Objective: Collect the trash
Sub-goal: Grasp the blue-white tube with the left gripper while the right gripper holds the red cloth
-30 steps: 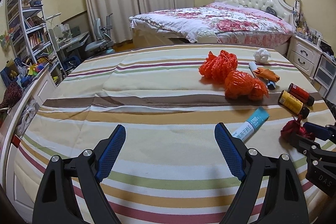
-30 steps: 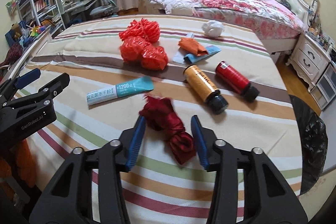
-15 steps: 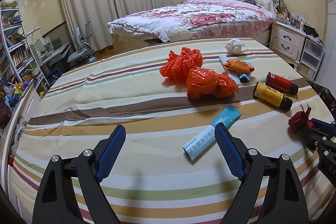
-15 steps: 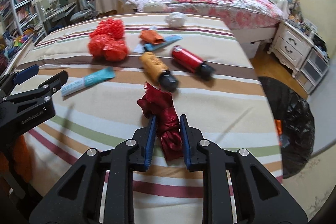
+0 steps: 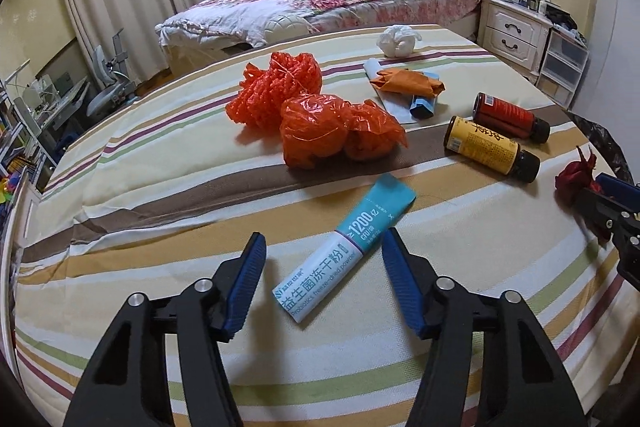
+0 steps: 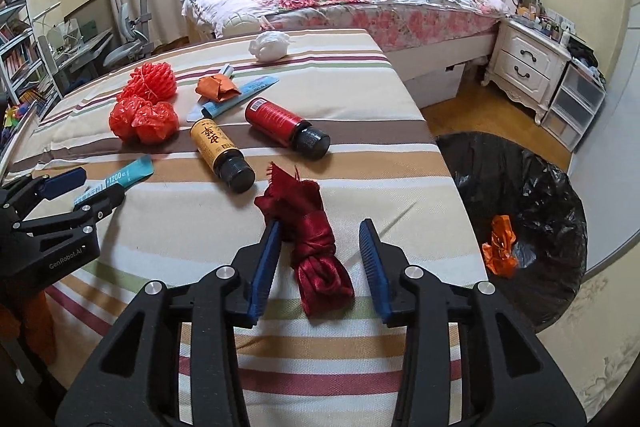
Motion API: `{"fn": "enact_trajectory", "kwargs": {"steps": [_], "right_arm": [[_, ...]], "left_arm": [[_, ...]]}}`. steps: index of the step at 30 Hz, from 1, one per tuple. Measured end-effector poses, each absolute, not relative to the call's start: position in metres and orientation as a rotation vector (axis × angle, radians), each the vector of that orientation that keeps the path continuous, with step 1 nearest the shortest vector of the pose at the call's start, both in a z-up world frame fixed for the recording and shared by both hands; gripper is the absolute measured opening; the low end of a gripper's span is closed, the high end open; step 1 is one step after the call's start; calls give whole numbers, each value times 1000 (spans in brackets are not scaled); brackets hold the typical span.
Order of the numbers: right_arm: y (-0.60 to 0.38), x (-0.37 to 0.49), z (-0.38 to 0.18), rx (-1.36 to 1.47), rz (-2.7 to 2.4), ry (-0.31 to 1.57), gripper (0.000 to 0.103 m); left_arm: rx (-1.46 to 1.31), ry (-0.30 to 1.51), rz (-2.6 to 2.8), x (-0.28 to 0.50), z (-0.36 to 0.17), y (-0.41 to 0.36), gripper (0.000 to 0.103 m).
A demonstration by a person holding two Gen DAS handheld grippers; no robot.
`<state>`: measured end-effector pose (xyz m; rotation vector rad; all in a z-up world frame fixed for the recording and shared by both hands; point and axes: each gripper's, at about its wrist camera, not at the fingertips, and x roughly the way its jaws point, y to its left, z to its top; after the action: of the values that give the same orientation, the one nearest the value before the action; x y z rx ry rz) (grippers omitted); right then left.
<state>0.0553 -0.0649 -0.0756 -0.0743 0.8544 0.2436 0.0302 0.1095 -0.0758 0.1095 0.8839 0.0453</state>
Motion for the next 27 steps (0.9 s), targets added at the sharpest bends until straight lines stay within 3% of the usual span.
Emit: {"fn": "enact_trajectory", "kwargs": {"steps": [5, 6, 9, 11, 27], "right_arm": [[-65, 53, -77, -69, 253, 857, 40], [-65, 53, -77, -68, 255, 857, 40], [-62, 51, -78, -75, 267, 862, 35], [-59, 49, -79, -85, 277, 867, 24], [-74, 38, -49, -48, 260, 783, 22]], "left_arm": [[113, 875, 22, 24, -76, 107, 27], [114, 873, 16, 24, -77, 106, 25], [112, 870, 13, 22, -76, 105, 23], [97, 863, 6, 19, -75, 107, 21], [17, 705, -60, -12, -38, 84, 19]]}}
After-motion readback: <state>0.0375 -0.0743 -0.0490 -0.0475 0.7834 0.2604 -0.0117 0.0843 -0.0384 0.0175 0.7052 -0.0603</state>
